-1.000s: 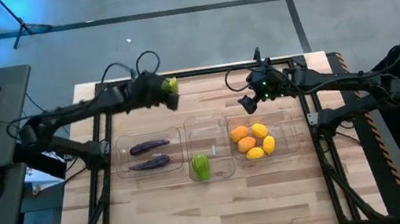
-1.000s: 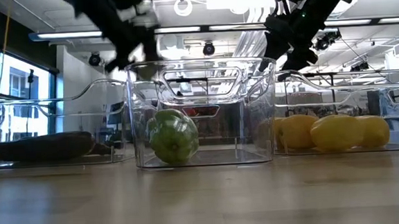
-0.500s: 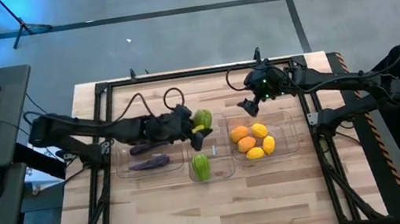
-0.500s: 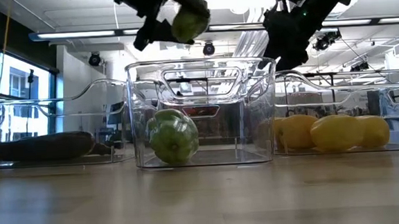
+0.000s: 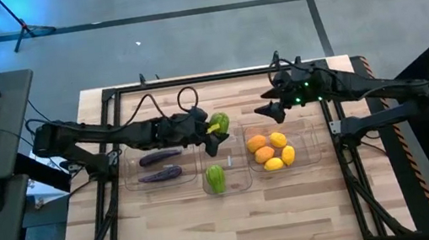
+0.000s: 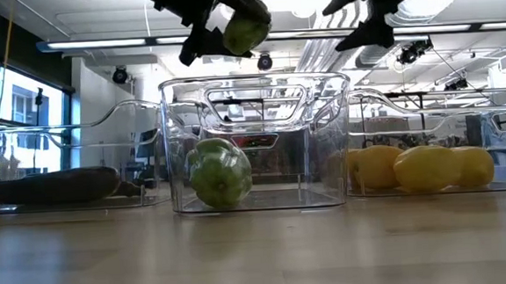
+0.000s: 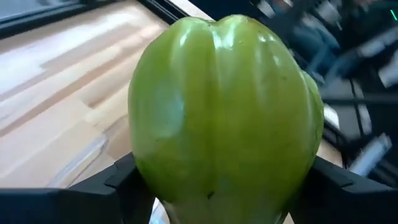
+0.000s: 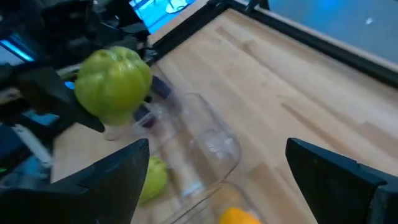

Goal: Sort produce into baskets
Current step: Put the chayote into the middle transparent bin, then return to Home Position

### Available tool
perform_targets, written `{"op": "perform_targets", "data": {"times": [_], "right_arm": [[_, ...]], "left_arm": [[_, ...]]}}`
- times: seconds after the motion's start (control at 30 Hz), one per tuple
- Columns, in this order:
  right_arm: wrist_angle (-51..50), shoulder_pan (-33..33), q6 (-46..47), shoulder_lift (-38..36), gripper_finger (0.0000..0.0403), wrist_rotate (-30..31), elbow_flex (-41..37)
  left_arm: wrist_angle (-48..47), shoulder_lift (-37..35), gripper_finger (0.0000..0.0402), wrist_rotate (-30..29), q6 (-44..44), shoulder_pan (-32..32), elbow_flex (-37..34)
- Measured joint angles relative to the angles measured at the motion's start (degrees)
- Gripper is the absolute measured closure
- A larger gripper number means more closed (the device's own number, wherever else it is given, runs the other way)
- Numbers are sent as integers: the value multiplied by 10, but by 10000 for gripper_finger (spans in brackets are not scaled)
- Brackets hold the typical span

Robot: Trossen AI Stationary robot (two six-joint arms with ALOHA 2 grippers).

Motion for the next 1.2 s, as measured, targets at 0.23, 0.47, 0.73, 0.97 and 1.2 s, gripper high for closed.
{"op": "perform_targets", "data": {"times": [0.23,0.47,0.73,0.97,1.2], "right_arm": [[30,44,74,-5,36,0,0],[92,78,82,-6,36,43,0],[57,89,54,-33,36,40,0],[-6,93,18,-105,36,40,0],[-98,92,53,-178,36,35,-1]], "left_arm": [[2,0,75,39,106,5,0],[92,0,32,39,154,7,0],[98,0,30,39,67,6,0],[124,0,30,11,53,25,0],[259,0,30,58,-10,72,0]]}}
